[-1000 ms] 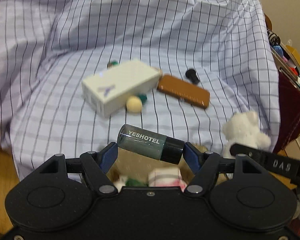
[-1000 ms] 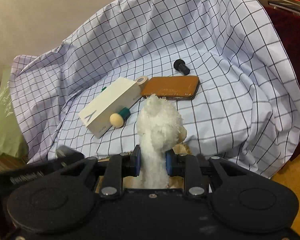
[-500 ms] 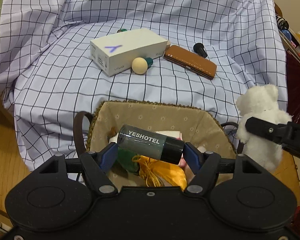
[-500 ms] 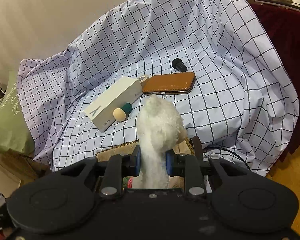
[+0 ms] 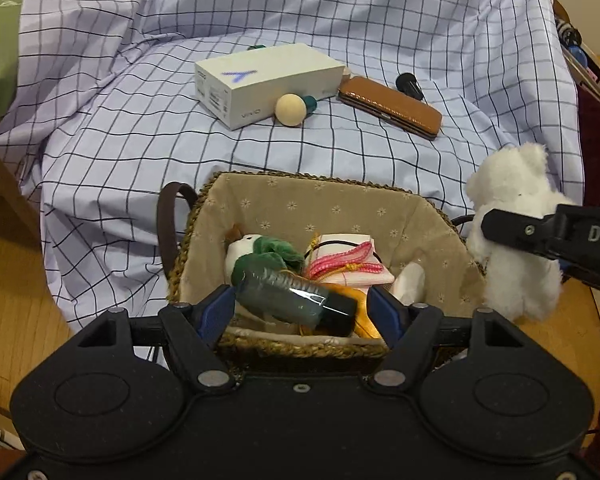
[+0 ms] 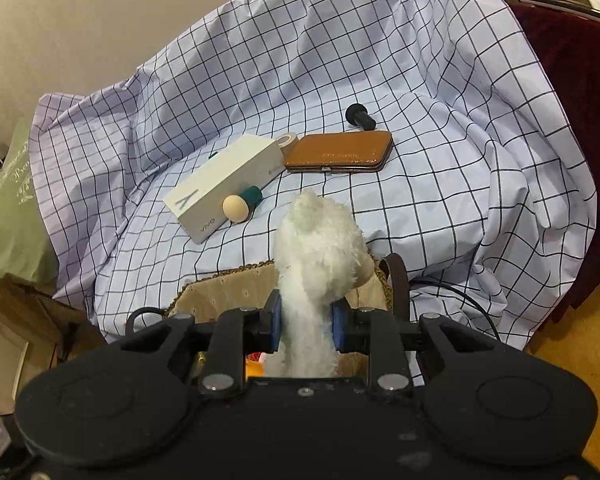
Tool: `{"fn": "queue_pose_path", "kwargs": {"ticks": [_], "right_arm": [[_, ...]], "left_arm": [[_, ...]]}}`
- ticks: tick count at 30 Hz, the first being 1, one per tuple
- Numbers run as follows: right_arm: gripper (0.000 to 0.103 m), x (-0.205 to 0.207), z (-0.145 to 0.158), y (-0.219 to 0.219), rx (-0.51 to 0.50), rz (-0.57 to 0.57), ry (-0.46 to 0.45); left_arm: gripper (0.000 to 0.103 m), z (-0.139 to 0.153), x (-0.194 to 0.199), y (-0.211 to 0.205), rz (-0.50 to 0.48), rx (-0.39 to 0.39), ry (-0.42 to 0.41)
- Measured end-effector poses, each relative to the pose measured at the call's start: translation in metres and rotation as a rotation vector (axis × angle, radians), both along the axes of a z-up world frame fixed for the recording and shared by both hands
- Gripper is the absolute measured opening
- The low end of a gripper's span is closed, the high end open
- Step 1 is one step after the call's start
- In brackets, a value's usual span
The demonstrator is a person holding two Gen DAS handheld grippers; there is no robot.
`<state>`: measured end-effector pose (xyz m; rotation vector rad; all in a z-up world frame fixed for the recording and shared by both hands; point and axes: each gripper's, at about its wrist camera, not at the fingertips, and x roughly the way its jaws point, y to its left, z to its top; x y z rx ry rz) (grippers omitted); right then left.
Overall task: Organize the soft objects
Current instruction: 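Carry the cylinder into the basket and open the left tool, then lower the white plush bear into the basket and open the right tool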
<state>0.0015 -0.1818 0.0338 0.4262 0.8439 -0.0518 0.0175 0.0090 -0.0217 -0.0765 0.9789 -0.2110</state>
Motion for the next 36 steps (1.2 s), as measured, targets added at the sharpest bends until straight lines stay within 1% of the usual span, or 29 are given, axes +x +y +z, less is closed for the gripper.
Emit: {"fn": "queue_pose_path", "kwargs": {"ticks": [5,8,12,18,23,28,31,32,33,36], "right_arm": [[0.025,0.0023,-0.0041,0.0064,-0.018,0.022,0.017],[0.025,0.0029,-0.0061,0.0092,-0.029,0.035,0.024],[0.027,0.0041,-0.0078,0.0102,-0.035,0.048,0.032],[0.028,0.0044,-0.0084,0.0106,-0.045,0.051,0.030],[0.028,0.0034,-0.0071,0.0105,-0.054,0.055,0.026],[0.038,0.0026,-0.0062,0.0097,-0.071,0.048,0.025],[0.042,0.0026,-0.0060,0.0094,-0.085,0.040,0.029],[0.043,0.0030,-0.0062,0.0095,-0.088,0.038,0.033],[0.044,0.0036,-0.0067,0.0094,-0.091,0.037,0.037],[0.047,0.0036,-0.0071,0.0101,-0.099,0.034,0.043]], "left_arm": [[0.075,0.0046,-0.0054,0.0051,0.034,0.010,-0.034],[0.077,0.0058,-0.0057,0.0063,0.044,0.011,-0.040],[0.079,0.0071,-0.0082,0.0058,0.053,0.030,-0.055],[0.082,0.0084,-0.0105,0.0052,0.059,0.056,-0.068],[0.082,0.0076,-0.0101,0.0050,0.058,0.063,-0.063],[0.082,0.0082,-0.0099,0.0058,0.064,0.067,-0.065],[0.082,0.0077,-0.0094,0.0060,0.066,0.069,-0.062],[0.083,0.0075,-0.0093,0.0061,0.066,0.069,-0.061],[0.087,0.0072,-0.0092,0.0061,0.066,0.069,-0.060],[0.088,0.0074,-0.0094,0.0059,0.069,0.074,-0.064]]}}
